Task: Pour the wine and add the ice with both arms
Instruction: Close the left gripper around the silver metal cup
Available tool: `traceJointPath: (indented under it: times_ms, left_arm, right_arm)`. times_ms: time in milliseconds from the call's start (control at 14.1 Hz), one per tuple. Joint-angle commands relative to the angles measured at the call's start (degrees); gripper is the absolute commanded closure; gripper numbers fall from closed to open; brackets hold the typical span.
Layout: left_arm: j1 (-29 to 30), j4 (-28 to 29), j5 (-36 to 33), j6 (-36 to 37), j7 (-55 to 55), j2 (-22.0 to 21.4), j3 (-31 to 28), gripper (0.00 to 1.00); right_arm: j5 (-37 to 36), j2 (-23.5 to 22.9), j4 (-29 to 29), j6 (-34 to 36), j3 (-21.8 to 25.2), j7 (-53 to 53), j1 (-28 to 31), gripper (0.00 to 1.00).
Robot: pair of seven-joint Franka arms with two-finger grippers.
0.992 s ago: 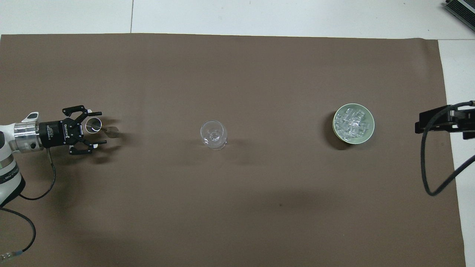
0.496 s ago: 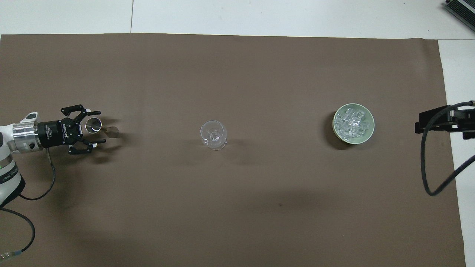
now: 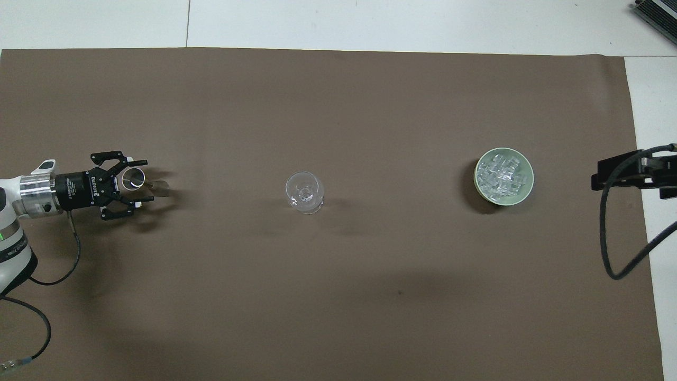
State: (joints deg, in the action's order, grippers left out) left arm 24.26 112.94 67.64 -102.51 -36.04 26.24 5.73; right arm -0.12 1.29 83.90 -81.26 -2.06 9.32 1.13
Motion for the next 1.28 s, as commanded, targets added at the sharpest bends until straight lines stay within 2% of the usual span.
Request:
traceJointPath:
  times_ms: [0,142,354,425,638,780,921,1205]
  left_arm:
    - [-0.3,0.7,1.4,0.6,1.1,-0.1,-0.4,0.30]
    - [-0.3,0.7,1.4,0.6,1.1,-0.1,-0.4,0.33]
    - [-0.3,0.8,1.4,0.6,1.1,-0.2,-0.4,0.56]
    - [-0.2,0.7,1.4,0.7,1.1,-0.2,-0.4,0.61]
    - [-0.2,0.8,1.4,0.7,1.1,-0.2,-0.4,0.63]
    - [-0.2,0.8,1.4,0.8,1.1,-0.3,-0.4,0.77]
    - [-0.1,0.7,1.3,0.9,1.1,-0.3,-0.4,0.99]
    - [0.1,0.7,1.3,1.1,1.1,-0.3,-0.4,1.00]
  right_arm:
    - [1.3,1.2,1.4,-0.9,0.4,0.4,0.0,0.00]
    - [1.3,1.2,1.4,-0.9,0.4,0.4,0.0,0.00]
    - [1.3,1.2,1.4,-0.9,0.4,0.4,0.0,0.00]
    - [1.3,1.2,1.4,-0.9,0.4,0.4,0.0,0.00]
    - [1.3,1.2,1.4,-0.9,0.4,0.4,0.0,0.00]
    - [1.3,1.2,1.4,-0.9,0.4,0.4,0.0,0.00]
    - [1.3,1.2,1.4,-0.9,0.4,0.4,0.0,0.00]
    - [1.3,1.2,1.4,-0.9,0.4,0.4,0.0,0.00]
